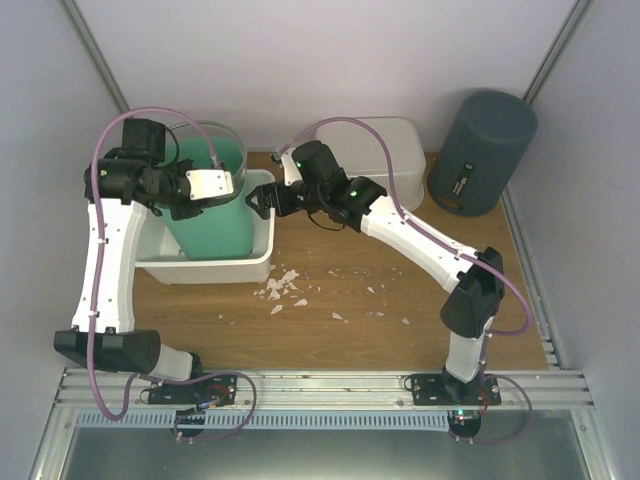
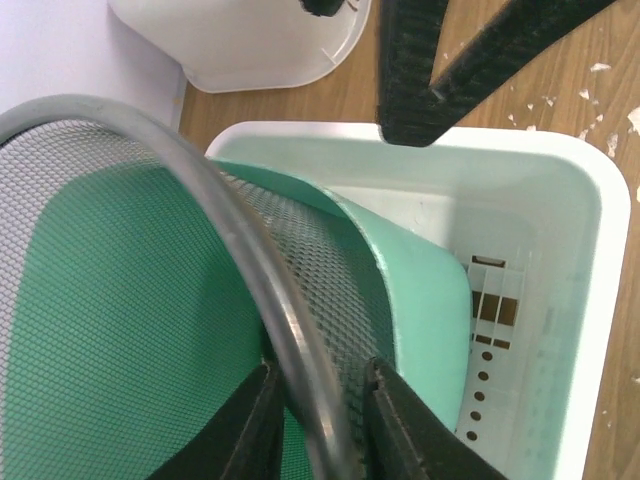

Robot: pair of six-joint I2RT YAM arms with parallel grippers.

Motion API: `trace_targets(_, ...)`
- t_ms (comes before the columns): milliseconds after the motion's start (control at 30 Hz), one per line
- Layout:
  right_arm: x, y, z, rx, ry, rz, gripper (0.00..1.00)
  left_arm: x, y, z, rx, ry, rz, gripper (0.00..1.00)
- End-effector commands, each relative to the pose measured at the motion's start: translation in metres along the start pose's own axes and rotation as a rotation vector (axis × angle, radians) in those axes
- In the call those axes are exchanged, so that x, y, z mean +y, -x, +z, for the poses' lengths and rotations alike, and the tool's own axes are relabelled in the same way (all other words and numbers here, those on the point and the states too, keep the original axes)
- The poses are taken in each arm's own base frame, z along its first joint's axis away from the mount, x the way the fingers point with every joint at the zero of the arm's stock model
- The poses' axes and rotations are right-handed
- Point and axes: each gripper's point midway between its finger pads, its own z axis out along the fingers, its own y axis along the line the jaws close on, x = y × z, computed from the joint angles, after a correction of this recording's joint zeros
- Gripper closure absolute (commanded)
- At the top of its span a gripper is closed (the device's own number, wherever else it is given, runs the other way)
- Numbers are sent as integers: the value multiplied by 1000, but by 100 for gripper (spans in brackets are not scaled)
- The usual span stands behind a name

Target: Turn the large container upside down

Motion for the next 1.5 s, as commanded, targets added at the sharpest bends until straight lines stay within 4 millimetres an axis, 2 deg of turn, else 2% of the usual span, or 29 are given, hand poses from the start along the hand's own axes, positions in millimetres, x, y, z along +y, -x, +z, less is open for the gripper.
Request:
trace_targets(0, 20, 14, 4, -30, 76, 17, 2, -1, 0, 5, 1, -7, 2, 81)
trace_targets(167, 22, 24, 10, -53, 84, 34, 3, -1, -1, 8, 4, -16, -6, 95)
trace_targets(267, 21, 28, 18, -62, 81, 38, 3, -1, -2, 7, 11, -12, -5, 100)
trace_targets(467, 11, 14, 43, -15, 64, 58, 3, 4, 2, -4, 8, 27, 12, 100)
trace_targets(600, 7, 7, 45, 0, 45, 60, 3, 12, 8, -16, 4, 72, 19, 100)
trace_targets(800, 0, 1, 50, 15, 14, 57, 3, 29, 27, -43, -52, 157, 23, 100)
trace_targets(1100, -3, -6, 56, 29, 5, 64, 3, 23, 36, -55, -78, 179, 40, 100)
trace_targets(1200, -3, -8, 57, 34, -1, 60, 3, 33, 42, -71, -82, 237, 64, 100)
trace_targets(1367, -3, -9, 57, 38, -2, 59, 3, 60, 60, -116, -88, 405, 118, 100)
trace_targets(1467, -2, -9, 57, 38, -1, 56, 3, 64, 64, -138, -80, 488, 164, 100)
